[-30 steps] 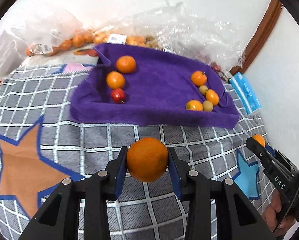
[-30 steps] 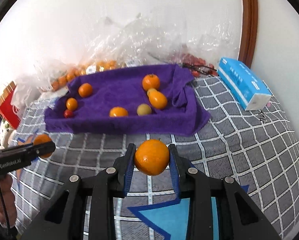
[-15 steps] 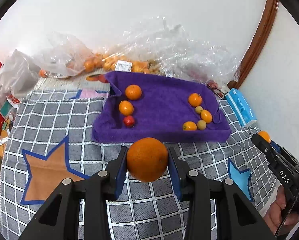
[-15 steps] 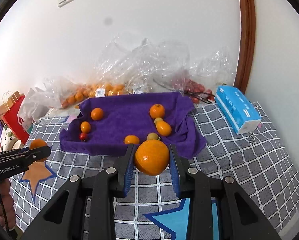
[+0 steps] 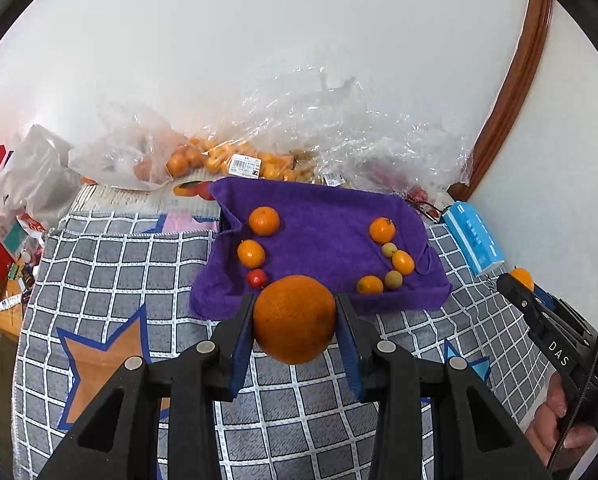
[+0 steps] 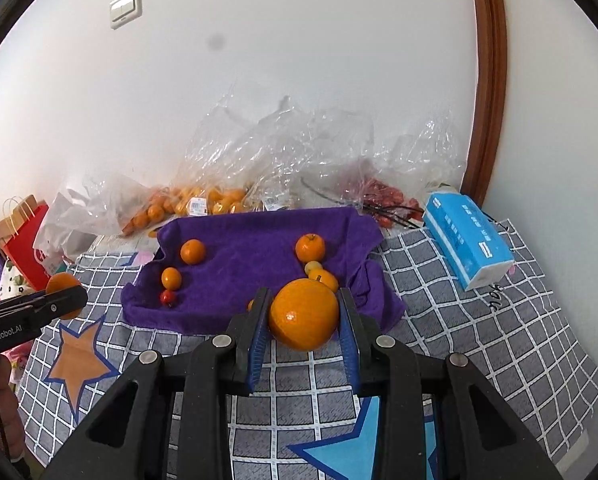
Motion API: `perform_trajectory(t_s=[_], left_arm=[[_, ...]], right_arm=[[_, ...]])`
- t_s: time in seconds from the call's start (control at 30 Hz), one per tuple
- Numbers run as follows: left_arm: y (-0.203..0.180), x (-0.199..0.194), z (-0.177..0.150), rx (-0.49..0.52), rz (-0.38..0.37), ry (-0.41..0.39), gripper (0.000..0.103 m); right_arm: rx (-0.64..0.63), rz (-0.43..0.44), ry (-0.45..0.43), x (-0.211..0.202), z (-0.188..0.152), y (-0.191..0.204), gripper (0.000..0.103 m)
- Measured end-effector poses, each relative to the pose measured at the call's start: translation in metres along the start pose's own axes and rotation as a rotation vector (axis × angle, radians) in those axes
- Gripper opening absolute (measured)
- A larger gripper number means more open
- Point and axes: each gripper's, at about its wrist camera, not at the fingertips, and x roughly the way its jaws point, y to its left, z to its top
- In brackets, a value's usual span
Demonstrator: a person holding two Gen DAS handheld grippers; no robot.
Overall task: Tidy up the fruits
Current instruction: 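Carry the tangerines in both grippers up over the towel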
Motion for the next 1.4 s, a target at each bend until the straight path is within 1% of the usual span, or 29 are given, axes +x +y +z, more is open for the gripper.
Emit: perform_trajectory(t_s=[0.17,0.43,1.0,1.4], left_arm=[[0.0,0.001,0.003,0.001,0.003,0.0,0.036],[0.002,0.003,0.016,0.004,0.009,-0.006,0.036],[0.006,0.011,0.027,0.009,0.012,-0.009,0.036],[0.014,0.023,0.045,0.006,0.006,-0.012,0.037]], right_arm=[[-0.002,-0.001,-0.002,0.002,0.004,0.0,0.032],[0.006,-0.001,-0.002,0.01,0.012,-0.002,0.032],[-0.01,-0.009,-0.008,0.025,0.027,0.005,0.032],[-0.025,-0.013,-0.002,0.04,0.036,0.009,0.032]])
